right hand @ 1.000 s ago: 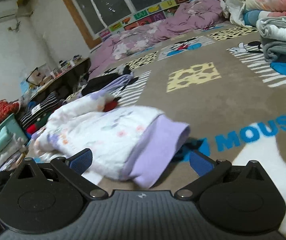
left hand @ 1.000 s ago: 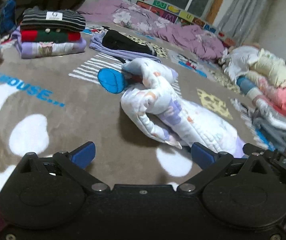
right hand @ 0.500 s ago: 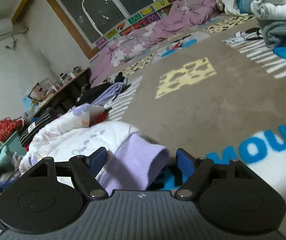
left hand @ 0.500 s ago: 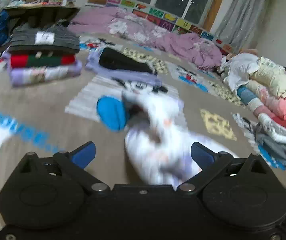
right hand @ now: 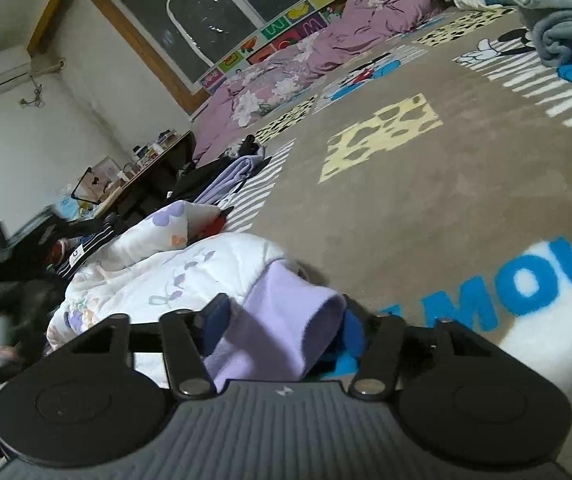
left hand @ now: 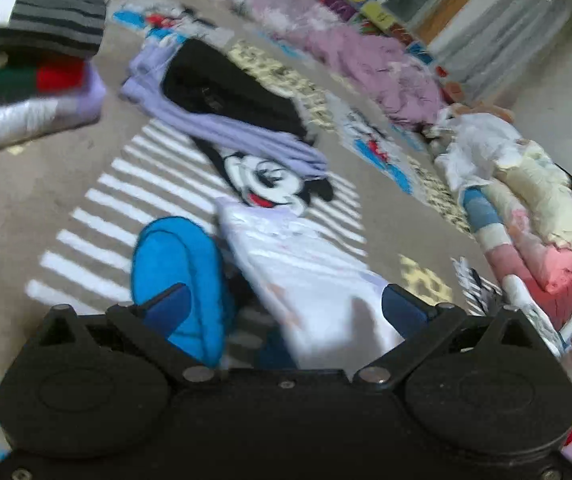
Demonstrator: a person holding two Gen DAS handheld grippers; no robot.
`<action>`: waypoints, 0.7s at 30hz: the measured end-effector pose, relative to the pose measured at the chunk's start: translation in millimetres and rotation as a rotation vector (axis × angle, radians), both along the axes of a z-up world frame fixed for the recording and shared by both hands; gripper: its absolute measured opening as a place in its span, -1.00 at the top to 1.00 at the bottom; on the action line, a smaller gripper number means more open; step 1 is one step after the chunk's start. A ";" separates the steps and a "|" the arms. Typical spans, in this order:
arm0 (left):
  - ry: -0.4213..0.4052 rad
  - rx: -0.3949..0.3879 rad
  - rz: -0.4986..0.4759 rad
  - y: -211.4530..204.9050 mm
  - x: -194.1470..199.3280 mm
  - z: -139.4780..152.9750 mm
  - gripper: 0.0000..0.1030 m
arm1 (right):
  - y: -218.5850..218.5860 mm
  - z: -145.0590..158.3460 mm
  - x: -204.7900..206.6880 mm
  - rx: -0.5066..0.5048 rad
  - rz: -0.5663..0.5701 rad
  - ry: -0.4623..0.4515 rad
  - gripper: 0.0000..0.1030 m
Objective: Fold clothes
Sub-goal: 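Grasp the lavender cuff with the right tool while the left tool grasps the white end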
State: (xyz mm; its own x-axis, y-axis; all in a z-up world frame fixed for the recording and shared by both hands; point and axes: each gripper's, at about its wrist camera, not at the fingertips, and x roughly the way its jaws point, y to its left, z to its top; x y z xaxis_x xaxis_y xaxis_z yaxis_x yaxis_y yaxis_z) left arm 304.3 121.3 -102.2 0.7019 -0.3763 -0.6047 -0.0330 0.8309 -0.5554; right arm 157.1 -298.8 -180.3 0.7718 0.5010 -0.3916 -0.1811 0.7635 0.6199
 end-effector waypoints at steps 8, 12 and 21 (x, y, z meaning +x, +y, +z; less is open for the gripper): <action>0.065 -0.100 -0.004 18.2 45.1 -18.0 -0.99 | 2.1 -4.3 1.8 0.012 0.023 -0.007 0.24; 0.090 -0.085 -0.034 11.8 68.3 -24.5 -0.84 | 1.9 -5.8 2.6 0.019 0.025 -0.005 0.26; -0.021 0.026 -0.055 -4.3 50.0 -5.9 0.81 | 0.6 -2.4 -1.2 0.026 0.026 -0.024 0.47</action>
State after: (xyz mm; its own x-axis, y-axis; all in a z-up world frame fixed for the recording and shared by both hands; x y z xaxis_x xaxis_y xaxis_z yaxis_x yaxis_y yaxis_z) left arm 354.3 117.0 -108.1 0.6935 -0.3991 -0.5997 0.0248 0.8452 -0.5338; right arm 155.9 -298.2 -182.6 0.7671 0.5310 -0.3600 -0.2159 0.7421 0.6345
